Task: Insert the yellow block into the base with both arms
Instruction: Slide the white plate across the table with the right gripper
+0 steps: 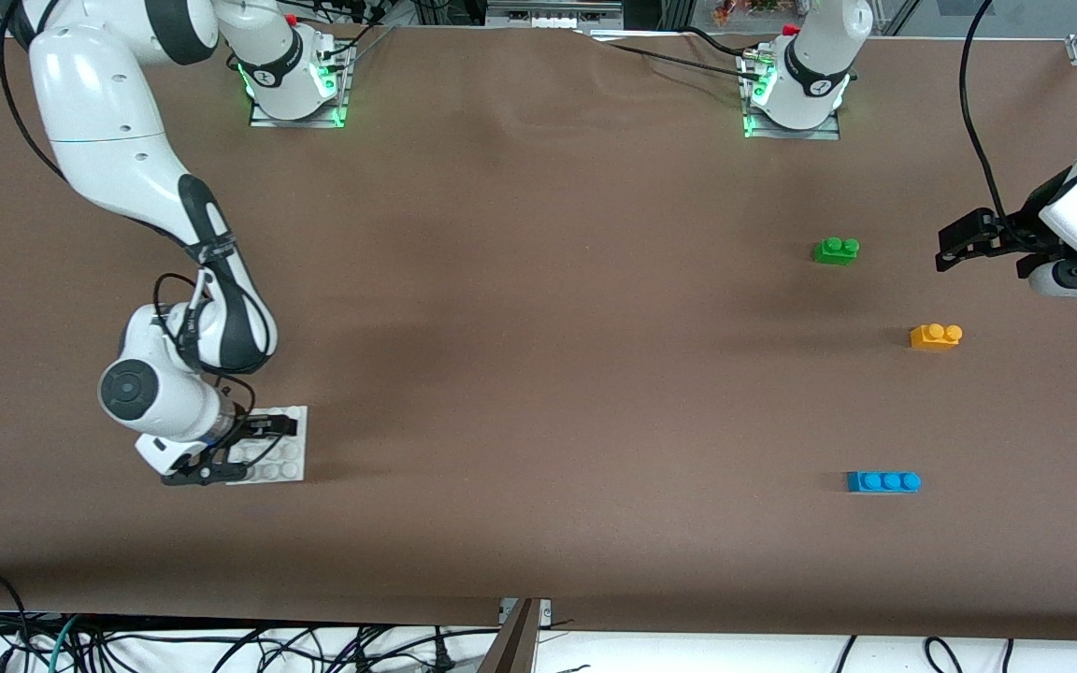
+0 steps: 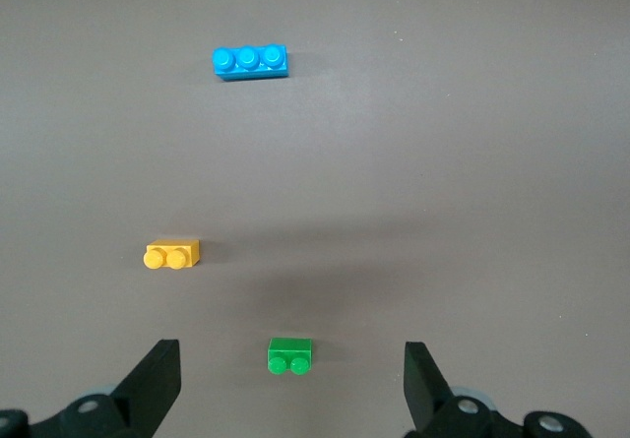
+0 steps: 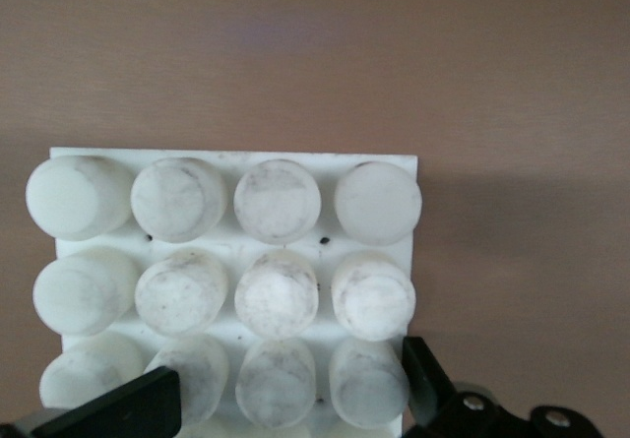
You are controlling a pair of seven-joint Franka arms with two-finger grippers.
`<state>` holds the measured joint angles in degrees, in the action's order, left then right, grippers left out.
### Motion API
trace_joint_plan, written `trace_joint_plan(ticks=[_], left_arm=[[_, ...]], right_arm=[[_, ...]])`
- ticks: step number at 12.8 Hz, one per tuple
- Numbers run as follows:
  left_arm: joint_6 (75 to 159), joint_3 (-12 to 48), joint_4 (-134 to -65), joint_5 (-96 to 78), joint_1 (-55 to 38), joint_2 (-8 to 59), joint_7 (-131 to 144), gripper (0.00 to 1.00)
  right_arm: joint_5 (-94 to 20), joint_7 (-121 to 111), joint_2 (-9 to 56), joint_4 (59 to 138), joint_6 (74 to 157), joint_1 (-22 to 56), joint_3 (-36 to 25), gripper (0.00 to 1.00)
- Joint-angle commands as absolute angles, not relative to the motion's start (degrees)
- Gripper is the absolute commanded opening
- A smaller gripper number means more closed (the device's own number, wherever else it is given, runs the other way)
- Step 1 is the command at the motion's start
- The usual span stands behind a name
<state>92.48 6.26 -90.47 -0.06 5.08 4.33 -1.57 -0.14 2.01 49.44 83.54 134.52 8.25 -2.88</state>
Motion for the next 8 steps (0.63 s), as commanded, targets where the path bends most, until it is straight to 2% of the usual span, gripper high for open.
trace_joint_plan(ticks=[1, 8], left_arm=[[91.3, 6.5, -88.8, 0.7, 5.1, 5.0, -1.8, 1.0], [91.3, 6.6, -88.8, 0.7, 5.1, 5.0, -1.8, 1.0]], right_arm=[[-1.7, 8.4, 50.7, 83.4, 135.3, 12.4, -2.3, 1.0], [-1.7, 18.0, 51.0, 83.5, 135.3, 26.1, -2.3, 1.0]])
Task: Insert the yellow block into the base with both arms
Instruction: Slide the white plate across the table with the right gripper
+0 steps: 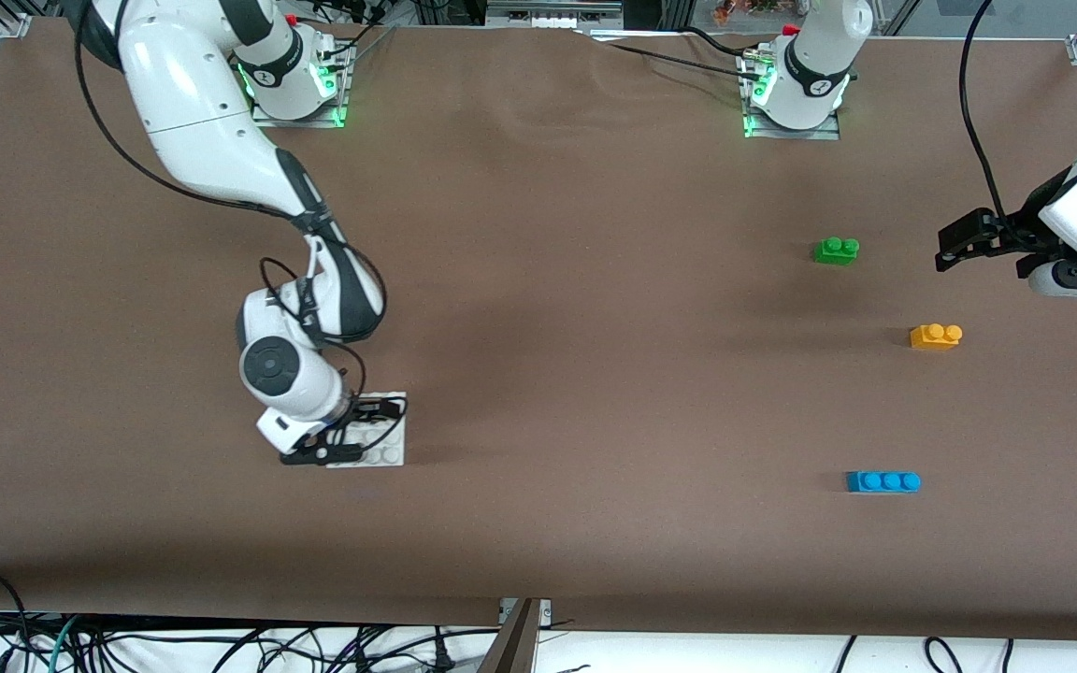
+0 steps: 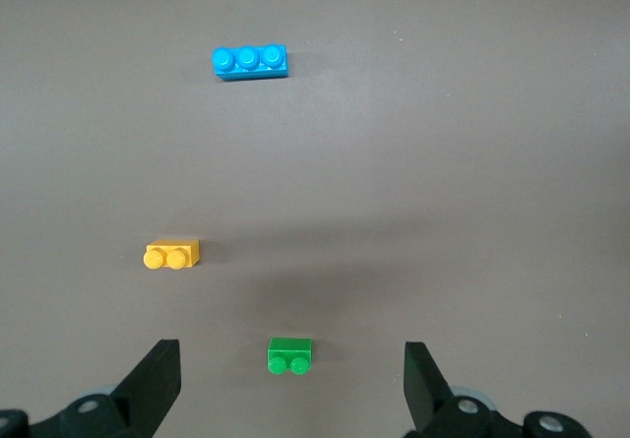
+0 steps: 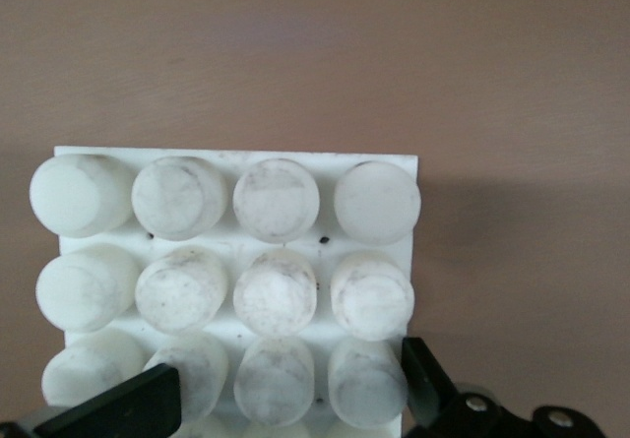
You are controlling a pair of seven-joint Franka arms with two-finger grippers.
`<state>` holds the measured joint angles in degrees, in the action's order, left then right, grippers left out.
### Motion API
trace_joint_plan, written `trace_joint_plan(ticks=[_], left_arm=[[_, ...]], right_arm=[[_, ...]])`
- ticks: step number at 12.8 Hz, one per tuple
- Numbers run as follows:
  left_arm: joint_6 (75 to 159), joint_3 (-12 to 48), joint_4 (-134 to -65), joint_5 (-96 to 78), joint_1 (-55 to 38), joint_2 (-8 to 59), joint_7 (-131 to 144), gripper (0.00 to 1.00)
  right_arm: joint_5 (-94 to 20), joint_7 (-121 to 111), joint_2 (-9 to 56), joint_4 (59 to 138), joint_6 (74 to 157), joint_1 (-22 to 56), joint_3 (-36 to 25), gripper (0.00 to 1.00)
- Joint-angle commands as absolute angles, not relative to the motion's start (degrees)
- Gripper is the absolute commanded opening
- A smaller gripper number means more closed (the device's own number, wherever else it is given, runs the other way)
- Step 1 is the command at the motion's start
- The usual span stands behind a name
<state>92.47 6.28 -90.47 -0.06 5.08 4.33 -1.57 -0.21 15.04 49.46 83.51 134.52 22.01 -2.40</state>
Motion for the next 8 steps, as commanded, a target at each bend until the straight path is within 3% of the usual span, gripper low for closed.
trace_joint_plan(ticks=[1, 8], left_arm=[[91.3, 6.6, -88.8, 0.7, 5.1, 4.9, -1.8, 1.0], [91.3, 6.6, -88.8, 0.7, 5.1, 5.0, -1.7, 1.0]], right_arm=[[-1.6, 21.1, 51.4, 83.5, 135.3, 28.3, -2.3, 1.0], [-1.6, 35.8, 52.1, 82.4, 135.4, 37.7, -2.3, 1.0]])
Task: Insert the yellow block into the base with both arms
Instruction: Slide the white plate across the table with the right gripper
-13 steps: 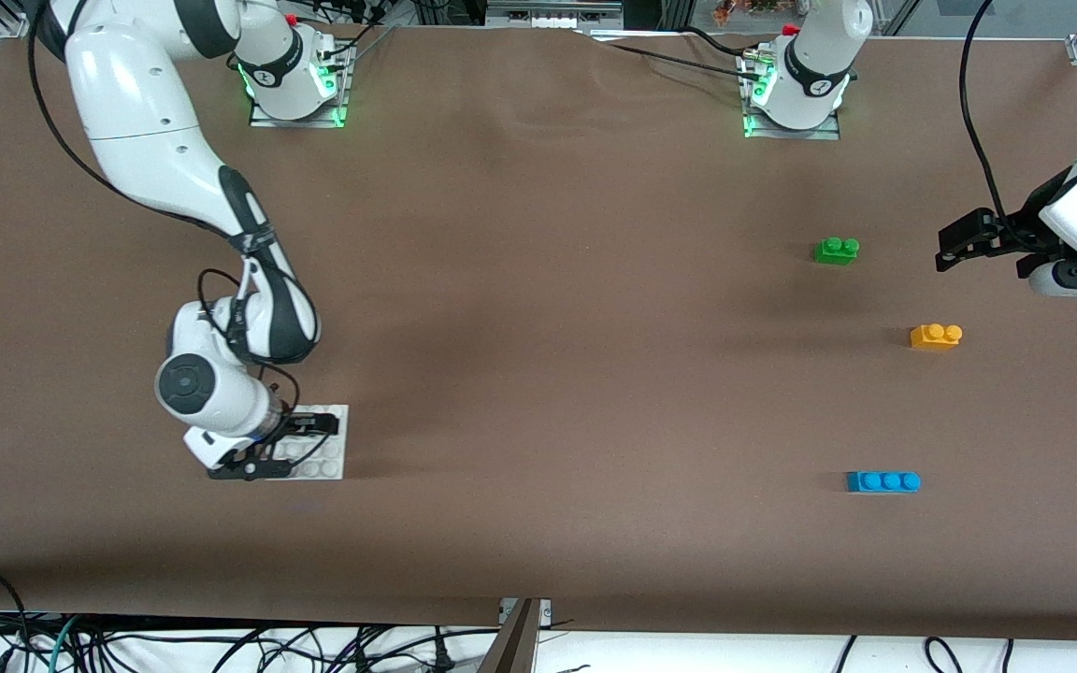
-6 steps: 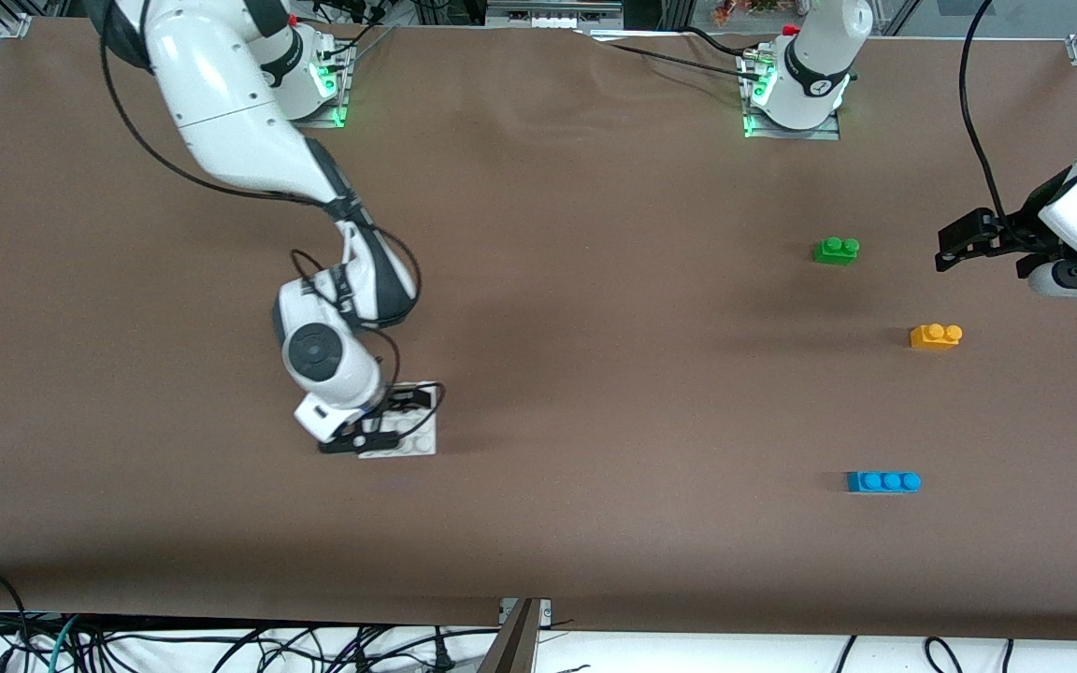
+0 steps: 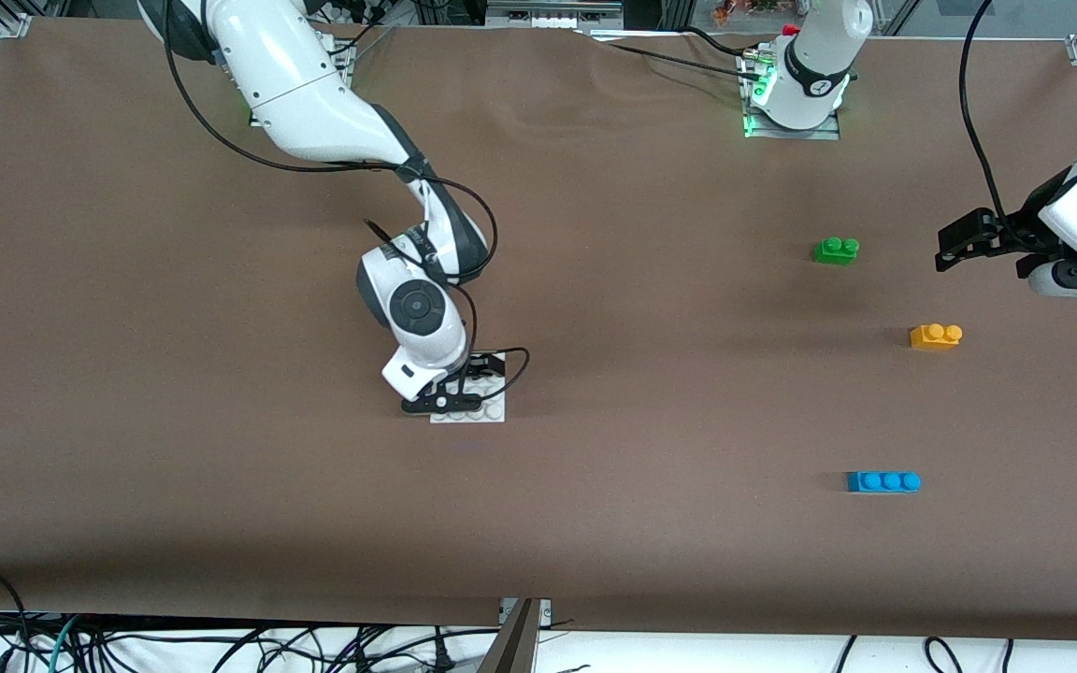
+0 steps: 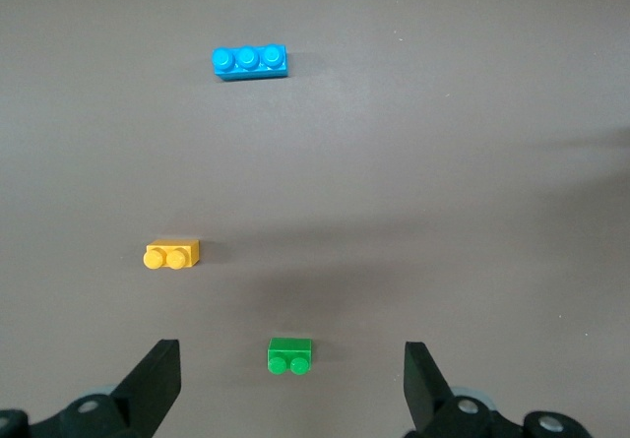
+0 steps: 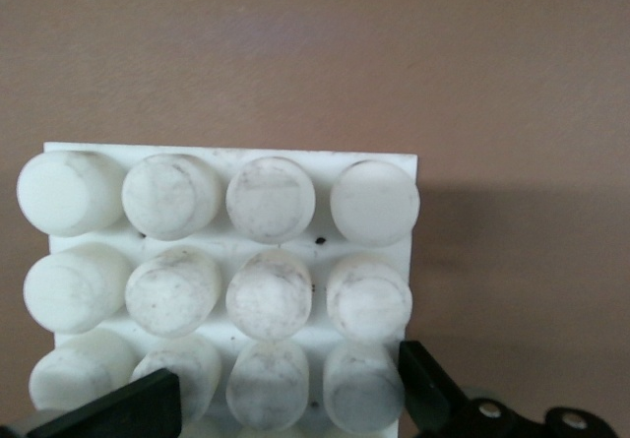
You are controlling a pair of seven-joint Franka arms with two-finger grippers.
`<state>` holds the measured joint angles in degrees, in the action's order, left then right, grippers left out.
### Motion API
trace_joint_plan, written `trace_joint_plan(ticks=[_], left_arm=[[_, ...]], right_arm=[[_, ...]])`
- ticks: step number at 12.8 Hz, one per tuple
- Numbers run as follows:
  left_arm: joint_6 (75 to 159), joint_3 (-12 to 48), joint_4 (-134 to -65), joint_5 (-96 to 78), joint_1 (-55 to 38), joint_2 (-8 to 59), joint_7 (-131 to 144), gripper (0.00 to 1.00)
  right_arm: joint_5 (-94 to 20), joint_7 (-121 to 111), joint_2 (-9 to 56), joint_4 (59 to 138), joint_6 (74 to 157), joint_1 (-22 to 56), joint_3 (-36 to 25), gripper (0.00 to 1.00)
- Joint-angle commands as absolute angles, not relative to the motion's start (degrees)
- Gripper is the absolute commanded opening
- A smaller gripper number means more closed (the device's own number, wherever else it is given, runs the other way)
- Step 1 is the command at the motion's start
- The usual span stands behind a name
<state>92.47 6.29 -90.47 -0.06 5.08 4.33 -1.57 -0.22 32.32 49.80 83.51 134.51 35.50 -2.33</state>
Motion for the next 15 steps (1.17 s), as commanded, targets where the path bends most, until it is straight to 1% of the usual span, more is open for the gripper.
trace_joint_plan(ticks=[1, 8, 12, 13, 15], left_arm=[[91.3, 6.5, -88.8, 0.7, 5.1, 5.0, -1.8, 1.0], [91.0, 6.5, -88.8, 0.6, 5.2, 4.9, -1.7, 1.0], [91.0, 6.4, -88.9, 0.3, 5.2, 5.1, -1.8, 1.0], [91.0, 6.4, -88.8, 0.3, 5.2, 5.1, -1.8, 1.0], [91.0, 6.4, -88.8, 0.3, 5.2, 5.2, -1.8, 1.0]], right_arm=[[-1.7, 37.3, 52.1, 82.4, 135.4, 38.9, -2.3, 1.0], [-1.6, 42.3, 53.4, 79.6, 135.4, 45.5, -2.3, 1.0], [-0.9, 42.0, 52.7, 79.2, 134.2, 45.8, -2.9, 1.0], [-0.5, 41.2, 51.1, 78.8, 131.8, 45.5, -3.2, 1.0], [-0.3, 37.2, 47.7, 75.0, 122.6, 44.5, -3.9, 1.0]])
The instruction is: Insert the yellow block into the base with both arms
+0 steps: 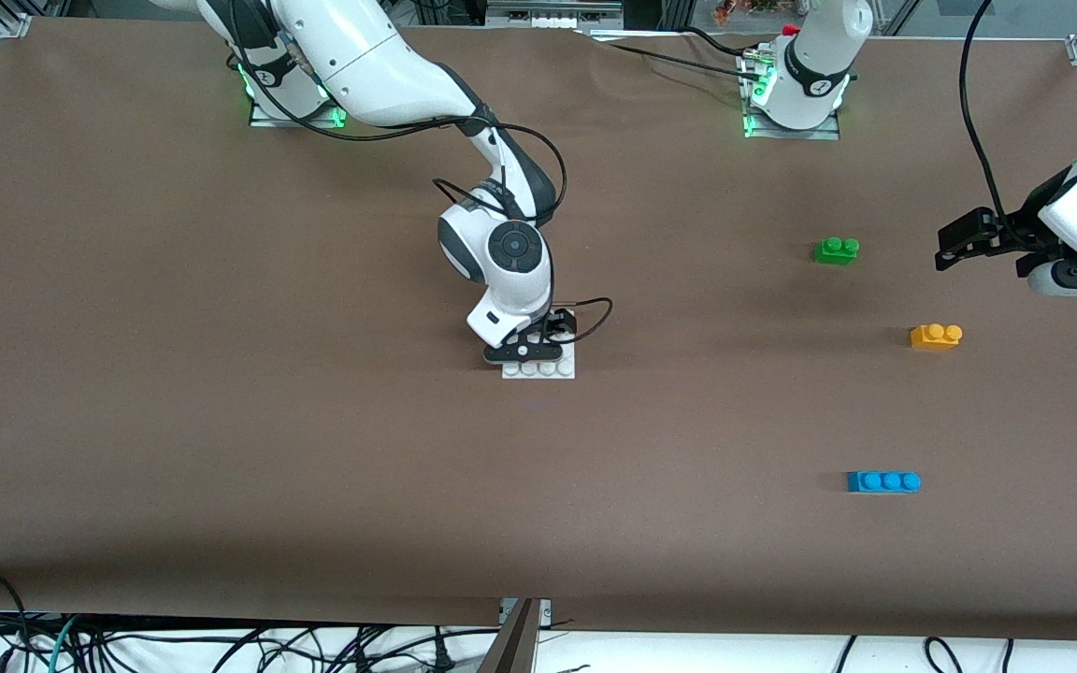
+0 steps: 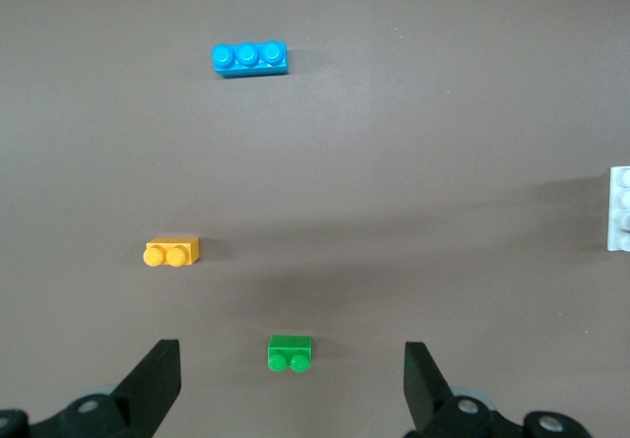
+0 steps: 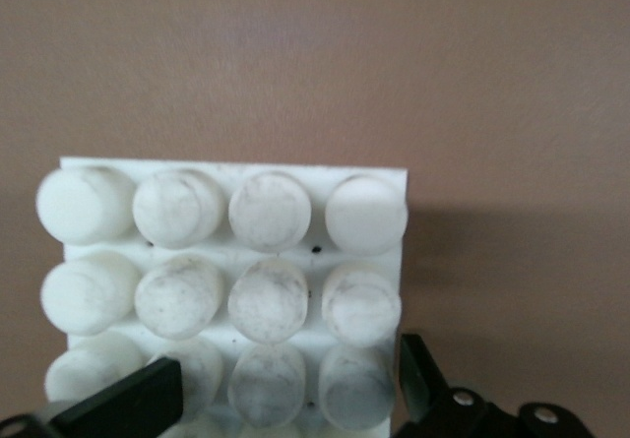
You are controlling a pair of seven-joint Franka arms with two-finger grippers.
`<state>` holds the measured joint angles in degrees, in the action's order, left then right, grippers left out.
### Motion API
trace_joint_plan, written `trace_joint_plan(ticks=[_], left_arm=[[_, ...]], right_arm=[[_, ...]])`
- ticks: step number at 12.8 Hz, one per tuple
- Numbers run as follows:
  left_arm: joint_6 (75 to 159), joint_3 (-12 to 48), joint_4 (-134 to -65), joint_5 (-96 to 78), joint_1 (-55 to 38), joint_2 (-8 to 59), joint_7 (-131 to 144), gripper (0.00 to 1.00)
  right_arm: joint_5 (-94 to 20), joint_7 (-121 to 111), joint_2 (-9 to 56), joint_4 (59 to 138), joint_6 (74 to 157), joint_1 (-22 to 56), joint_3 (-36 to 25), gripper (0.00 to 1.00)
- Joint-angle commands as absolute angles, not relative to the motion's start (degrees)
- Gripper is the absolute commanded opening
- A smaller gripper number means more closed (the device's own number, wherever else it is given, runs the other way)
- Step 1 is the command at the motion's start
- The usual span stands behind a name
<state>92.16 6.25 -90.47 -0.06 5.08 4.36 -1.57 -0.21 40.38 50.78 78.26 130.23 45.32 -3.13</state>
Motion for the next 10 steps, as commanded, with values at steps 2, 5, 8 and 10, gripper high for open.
trace_joint_plan(ticks=[2, 5, 8, 10], left_arm=[[91.1, 6.4, -88.8, 0.4, 5.4, 5.9, -2.3, 1.0], [91.2, 5.7, -88.8, 0.8, 6.0, 7.5, -2.7, 1.0], [91.8, 5.2, -88.7, 0.9, 8.3, 9.5, -2.7, 1.0], [91.7, 4.6, -88.8, 0.9, 10.0, 12.5, -2.8, 1.0]], right_arm=[[-0.6, 34.6, 45.3, 69.5, 113.0, 41.8, -3.8, 1.0], [-0.4, 27.9, 39.9, 66.5, 104.4, 36.5, -3.9, 1.0], [-0.3, 18.9, 33.4, 66.7, 95.7, 29.6, -7.1, 1.0], [-0.4, 12.5, 30.6, 66.8, 92.4, 27.8, -12.4, 1.0]])
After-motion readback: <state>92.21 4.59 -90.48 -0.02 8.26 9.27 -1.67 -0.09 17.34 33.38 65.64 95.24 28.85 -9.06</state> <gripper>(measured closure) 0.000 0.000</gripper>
